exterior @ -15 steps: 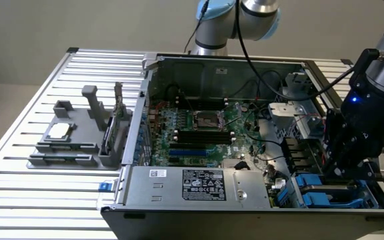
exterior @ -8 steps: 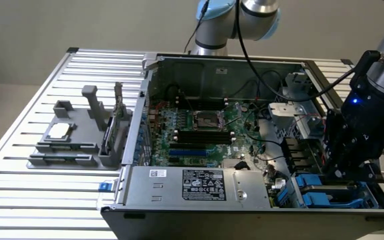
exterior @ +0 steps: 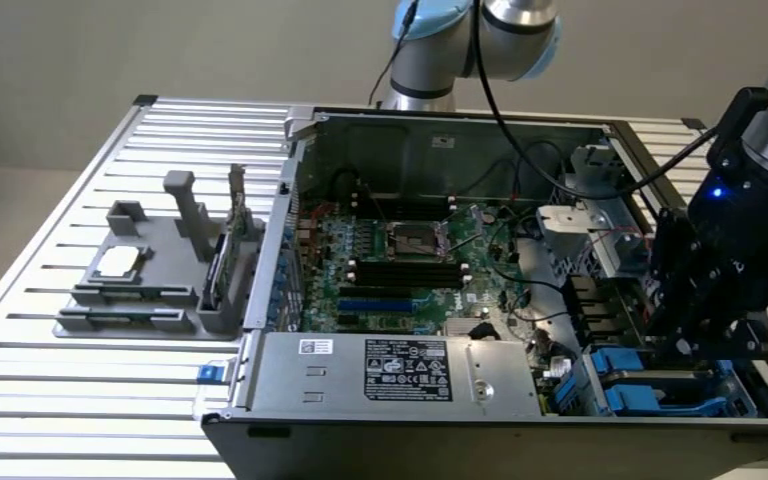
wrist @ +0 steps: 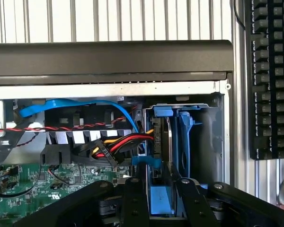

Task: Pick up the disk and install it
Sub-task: 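Insert the second disk wire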

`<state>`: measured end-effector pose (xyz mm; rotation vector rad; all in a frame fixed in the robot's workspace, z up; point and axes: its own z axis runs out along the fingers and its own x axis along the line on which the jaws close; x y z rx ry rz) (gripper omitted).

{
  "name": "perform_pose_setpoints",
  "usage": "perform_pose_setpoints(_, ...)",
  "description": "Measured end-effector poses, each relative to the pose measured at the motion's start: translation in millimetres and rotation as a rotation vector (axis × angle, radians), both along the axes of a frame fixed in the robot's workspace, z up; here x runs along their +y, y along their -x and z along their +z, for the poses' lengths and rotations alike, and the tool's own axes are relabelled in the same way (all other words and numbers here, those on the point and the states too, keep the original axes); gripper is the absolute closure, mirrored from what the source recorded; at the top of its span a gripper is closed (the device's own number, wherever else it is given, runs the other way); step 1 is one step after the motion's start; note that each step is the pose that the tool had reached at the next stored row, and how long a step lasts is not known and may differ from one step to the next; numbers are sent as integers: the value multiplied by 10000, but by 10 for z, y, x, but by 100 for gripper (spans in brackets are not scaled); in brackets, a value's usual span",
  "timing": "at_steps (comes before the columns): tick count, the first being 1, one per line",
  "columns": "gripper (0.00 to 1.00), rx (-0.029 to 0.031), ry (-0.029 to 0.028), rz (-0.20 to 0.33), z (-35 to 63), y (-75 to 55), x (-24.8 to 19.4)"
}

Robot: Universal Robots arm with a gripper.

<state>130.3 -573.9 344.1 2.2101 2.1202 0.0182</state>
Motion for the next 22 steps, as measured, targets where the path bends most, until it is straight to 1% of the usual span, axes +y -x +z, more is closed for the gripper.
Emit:
perform_pose_setpoints(3, 69, 3, -7, -1, 59, 8, 0)
perform_pose_setpoints(5, 71, 3, -15, 0, 66, 8, 0)
perform_pose_setpoints(7, 84, 3, -23, -1, 68, 10, 0)
perform_pose_setpoints(8, 84, 3, -24, -1, 68, 9, 1)
perform_pose_setpoints(9, 89, 3, -23, -1, 70, 9, 0)
perform_pose_setpoints(13, 89, 3, -26, -1, 65, 9, 1)
perform_pose_setpoints(22, 89, 3, -40, -1, -3, 9, 0)
